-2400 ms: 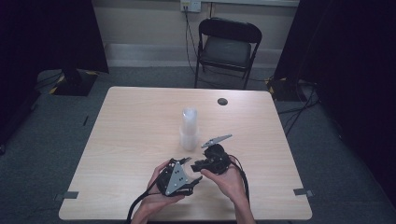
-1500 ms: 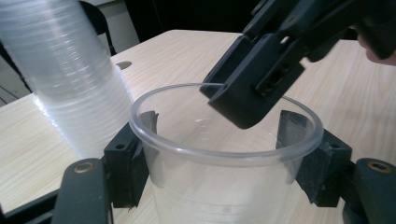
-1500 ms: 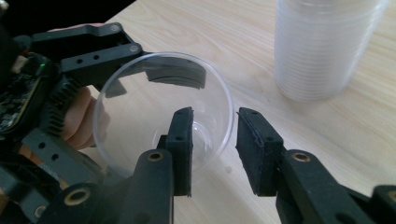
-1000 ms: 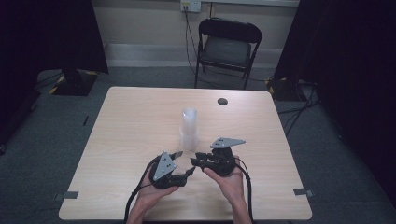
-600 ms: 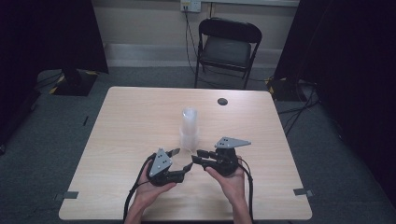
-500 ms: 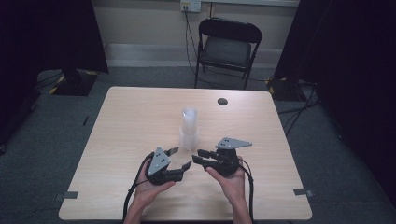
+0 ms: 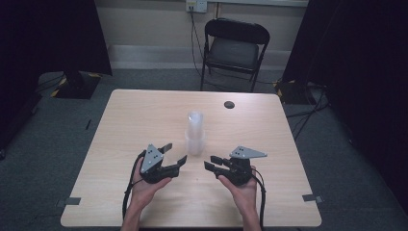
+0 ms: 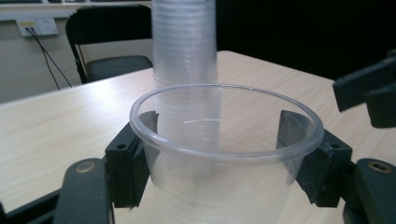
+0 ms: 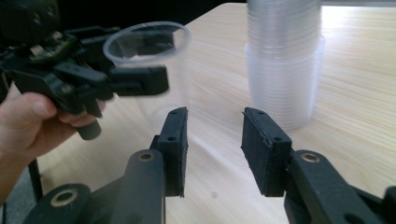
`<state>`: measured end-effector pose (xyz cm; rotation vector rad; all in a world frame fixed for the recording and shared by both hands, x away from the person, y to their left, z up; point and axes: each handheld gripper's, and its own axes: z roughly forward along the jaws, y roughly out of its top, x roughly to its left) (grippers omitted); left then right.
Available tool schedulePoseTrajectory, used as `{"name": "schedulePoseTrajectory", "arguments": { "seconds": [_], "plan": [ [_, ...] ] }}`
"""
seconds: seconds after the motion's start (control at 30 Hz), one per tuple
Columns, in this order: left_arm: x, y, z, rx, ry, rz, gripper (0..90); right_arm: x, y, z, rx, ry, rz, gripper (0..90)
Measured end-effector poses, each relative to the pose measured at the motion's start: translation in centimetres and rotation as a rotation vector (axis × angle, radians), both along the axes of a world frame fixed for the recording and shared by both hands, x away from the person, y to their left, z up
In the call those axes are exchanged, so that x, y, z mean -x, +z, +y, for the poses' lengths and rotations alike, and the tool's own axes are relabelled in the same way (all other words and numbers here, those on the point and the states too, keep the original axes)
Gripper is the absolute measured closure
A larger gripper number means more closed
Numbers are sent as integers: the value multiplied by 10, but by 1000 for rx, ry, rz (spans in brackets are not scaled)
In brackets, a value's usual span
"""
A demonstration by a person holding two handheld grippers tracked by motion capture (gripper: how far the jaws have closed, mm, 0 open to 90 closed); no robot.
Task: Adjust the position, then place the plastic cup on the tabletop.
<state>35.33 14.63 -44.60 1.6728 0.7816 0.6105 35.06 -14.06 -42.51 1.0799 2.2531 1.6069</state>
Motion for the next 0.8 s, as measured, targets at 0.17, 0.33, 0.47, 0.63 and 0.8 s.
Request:
{"name": "schedulePoseTrajectory", "arguments": {
  "seconds": [0.17, 0.33, 0.47, 0.63, 0.8],
  "plan": [
    [-6, 4, 8, -7, 13, 12, 301, 5, -4, -8, 0, -19, -5, 600],
    [-13, 8, 18, 10, 48, -1, 301, 9, -9, -13, 21, -24, 2, 597],
    [-19, 8, 25, -13, 84, 4, 298, 10, -14, -13, 23, -28, 9, 596],
    [-26, 15, 30, 1, 99, -1, 296, 11, -19, -12, 16, -26, 12, 596],
    [-35, 15, 27, -79, 144, -1, 297, 14, -22, -12, 8, -27, 16, 594]
  ]
}}
